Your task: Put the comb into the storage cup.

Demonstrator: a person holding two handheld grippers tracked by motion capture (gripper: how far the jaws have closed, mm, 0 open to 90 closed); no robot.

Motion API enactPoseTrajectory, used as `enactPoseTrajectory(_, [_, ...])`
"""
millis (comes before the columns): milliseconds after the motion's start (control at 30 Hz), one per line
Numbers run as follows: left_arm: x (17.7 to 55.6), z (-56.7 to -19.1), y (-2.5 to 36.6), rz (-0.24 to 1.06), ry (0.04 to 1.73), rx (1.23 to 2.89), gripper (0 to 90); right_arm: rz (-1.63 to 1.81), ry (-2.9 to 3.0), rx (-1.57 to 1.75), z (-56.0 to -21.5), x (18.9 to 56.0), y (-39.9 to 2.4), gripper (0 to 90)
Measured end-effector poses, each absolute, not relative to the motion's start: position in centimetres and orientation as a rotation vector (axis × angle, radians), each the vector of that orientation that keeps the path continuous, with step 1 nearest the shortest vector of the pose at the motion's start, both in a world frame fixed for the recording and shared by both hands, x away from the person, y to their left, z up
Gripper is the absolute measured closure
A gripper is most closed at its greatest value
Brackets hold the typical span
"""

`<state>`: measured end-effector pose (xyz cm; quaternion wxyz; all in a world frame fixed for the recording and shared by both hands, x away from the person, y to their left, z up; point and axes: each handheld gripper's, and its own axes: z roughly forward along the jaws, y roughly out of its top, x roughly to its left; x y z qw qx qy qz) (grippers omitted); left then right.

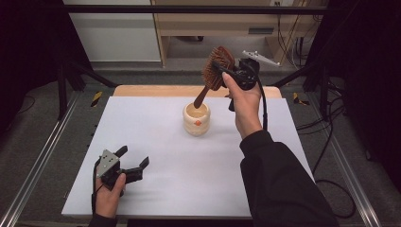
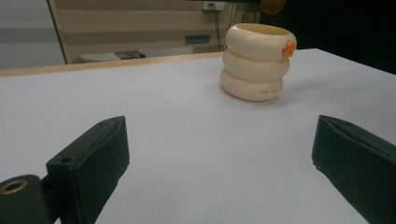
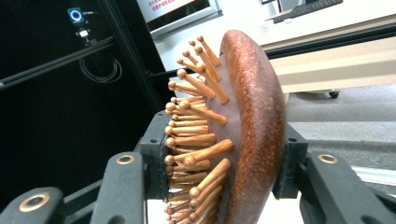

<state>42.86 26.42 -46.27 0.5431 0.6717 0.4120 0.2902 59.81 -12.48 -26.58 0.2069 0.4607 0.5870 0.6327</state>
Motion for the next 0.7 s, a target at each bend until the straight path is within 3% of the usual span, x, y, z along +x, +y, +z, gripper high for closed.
enactPoseTrajectory(700, [42.86, -46.27, 26.42, 0.689, 0.978, 1.594, 4.1, 1.708, 1.681, 1.259, -27.05, 59.98, -11.81, 50.9])
